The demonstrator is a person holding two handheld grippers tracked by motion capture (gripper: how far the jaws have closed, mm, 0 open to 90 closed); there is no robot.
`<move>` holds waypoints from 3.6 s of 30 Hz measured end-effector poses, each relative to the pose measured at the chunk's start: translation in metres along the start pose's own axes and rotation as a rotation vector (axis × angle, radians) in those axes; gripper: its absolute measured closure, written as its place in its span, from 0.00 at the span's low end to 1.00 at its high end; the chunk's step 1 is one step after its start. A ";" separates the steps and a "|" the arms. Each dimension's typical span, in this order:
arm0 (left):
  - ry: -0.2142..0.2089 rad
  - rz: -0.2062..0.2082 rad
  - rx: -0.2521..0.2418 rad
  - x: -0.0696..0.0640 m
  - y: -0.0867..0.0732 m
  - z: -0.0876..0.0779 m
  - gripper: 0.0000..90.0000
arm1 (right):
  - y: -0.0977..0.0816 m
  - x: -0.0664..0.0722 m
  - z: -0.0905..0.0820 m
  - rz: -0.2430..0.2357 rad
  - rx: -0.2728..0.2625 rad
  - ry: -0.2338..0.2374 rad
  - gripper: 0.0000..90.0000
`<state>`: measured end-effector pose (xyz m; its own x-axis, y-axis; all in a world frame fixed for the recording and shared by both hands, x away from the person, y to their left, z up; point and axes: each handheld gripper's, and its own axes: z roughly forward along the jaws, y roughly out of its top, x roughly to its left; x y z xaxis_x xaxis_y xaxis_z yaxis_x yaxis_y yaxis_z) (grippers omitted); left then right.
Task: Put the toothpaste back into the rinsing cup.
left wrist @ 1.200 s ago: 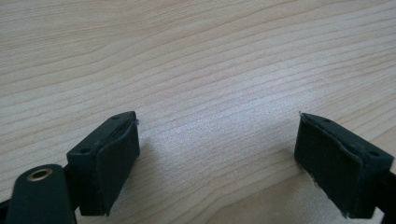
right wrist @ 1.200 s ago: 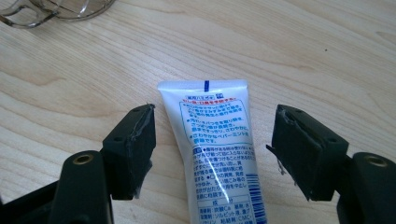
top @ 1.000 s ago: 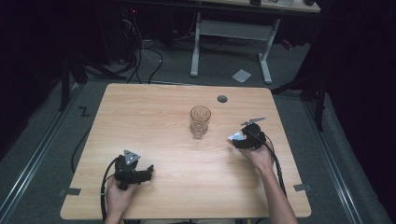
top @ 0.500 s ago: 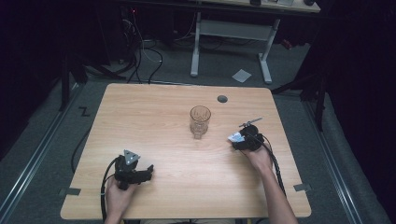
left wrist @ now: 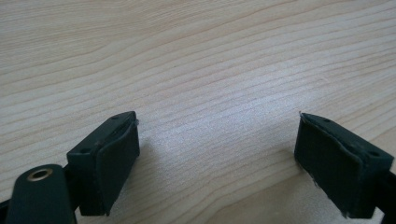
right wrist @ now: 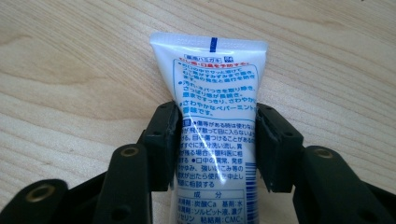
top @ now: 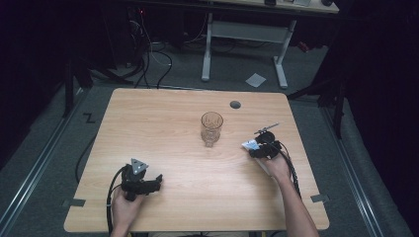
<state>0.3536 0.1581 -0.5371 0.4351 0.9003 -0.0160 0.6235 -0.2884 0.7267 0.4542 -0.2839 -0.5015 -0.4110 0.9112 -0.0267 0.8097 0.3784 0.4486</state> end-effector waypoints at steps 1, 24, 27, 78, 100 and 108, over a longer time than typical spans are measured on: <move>0.000 -0.001 0.000 0.000 0.000 0.000 0.16 | 0.000 0.001 0.000 -0.005 0.001 -0.002 0.62; 0.000 -0.001 0.000 0.000 0.000 0.000 0.16 | 0.000 0.015 -0.030 -0.069 -0.163 -0.004 0.73; 0.000 -0.001 0.000 0.000 0.000 0.000 0.16 | -0.001 0.016 -0.038 -0.082 -0.208 0.008 0.74; 0.001 -0.001 -0.002 0.000 0.000 0.001 0.16 | 0.059 0.050 -0.084 -0.063 -0.540 0.182 0.73; -0.010 -0.011 0.004 -0.001 0.000 0.000 0.16 | 0.086 0.060 -0.083 -0.058 -0.560 0.181 0.73; -0.001 0.004 0.002 0.000 0.000 0.000 0.16 | 0.100 0.069 -0.087 -0.077 -0.571 0.173 0.72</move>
<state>0.3535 0.1580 -0.5371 0.4378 0.8989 -0.0136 0.6230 -0.2924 0.7255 0.4705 -0.1974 -0.3802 -0.5607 0.8267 0.0465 0.4416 0.2511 0.8614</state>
